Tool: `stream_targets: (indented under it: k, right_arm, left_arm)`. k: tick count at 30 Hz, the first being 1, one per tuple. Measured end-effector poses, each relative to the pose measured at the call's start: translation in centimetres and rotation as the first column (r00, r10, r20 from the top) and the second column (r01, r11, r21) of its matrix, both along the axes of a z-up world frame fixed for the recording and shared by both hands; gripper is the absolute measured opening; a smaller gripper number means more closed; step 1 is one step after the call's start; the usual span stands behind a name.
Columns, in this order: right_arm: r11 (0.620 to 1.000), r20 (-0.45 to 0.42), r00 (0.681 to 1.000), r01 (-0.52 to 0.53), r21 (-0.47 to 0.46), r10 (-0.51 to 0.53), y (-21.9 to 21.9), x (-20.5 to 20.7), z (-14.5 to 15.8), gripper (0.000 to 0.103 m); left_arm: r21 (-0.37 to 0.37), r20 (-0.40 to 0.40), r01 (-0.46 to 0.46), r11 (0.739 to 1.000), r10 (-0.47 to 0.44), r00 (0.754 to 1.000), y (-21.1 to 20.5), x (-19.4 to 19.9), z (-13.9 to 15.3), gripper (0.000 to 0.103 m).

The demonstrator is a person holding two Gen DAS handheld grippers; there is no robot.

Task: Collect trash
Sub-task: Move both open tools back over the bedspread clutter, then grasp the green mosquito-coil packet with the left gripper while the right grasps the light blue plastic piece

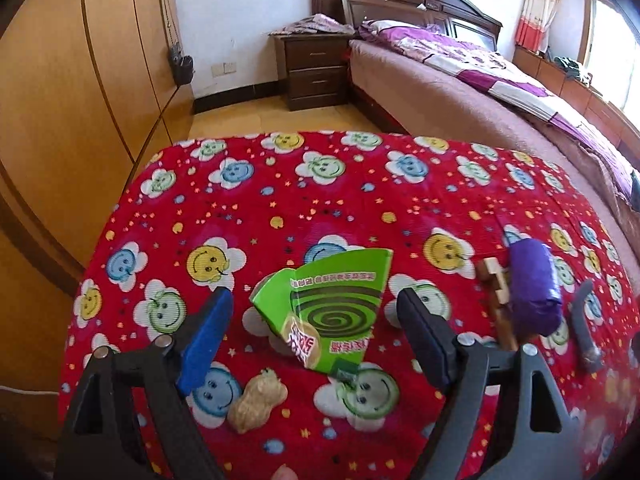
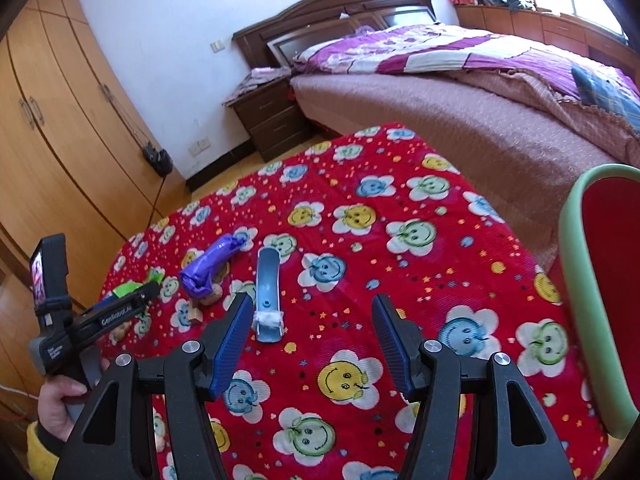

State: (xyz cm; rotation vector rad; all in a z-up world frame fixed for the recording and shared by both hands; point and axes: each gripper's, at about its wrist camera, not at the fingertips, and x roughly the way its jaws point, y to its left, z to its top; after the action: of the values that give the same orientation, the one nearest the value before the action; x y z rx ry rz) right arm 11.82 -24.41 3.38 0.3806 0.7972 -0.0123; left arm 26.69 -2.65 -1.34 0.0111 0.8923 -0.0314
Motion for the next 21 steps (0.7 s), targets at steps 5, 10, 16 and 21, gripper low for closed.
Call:
stream_targets:
  k: [5,10,16,21]
  right_arm:
    - [1.000,-0.029,0.999,-0.017,-0.016,0.016,0.8,1.0,-0.9,0.063]
    - [0.997,-0.055,0.997,-0.056,-0.059,0.052,2.4,1.9,-1.5,0.063]
    - [0.987,-0.070,0.996,-0.070,-0.145,0.061,4.3,2.7,-2.3,0.063]
    - [0.981,-0.080,0.994,-0.089,-0.172,0.077,5.2,3.2,-2.3,0.042]
  left_arm:
    - [-0.052,-0.015,-0.020,0.998,0.019,1.000,0.6,0.5,-0.2,0.078]
    - [-0.051,-0.003,-0.049,0.997,0.049,0.999,0.9,0.4,-0.2,0.067]
    - [-0.086,0.012,-0.040,0.995,0.041,0.999,1.7,-0.3,0.0,0.052]
    - [-0.102,0.016,-0.003,0.995,0.005,1.000,1.3,-0.4,0.1,0.050]
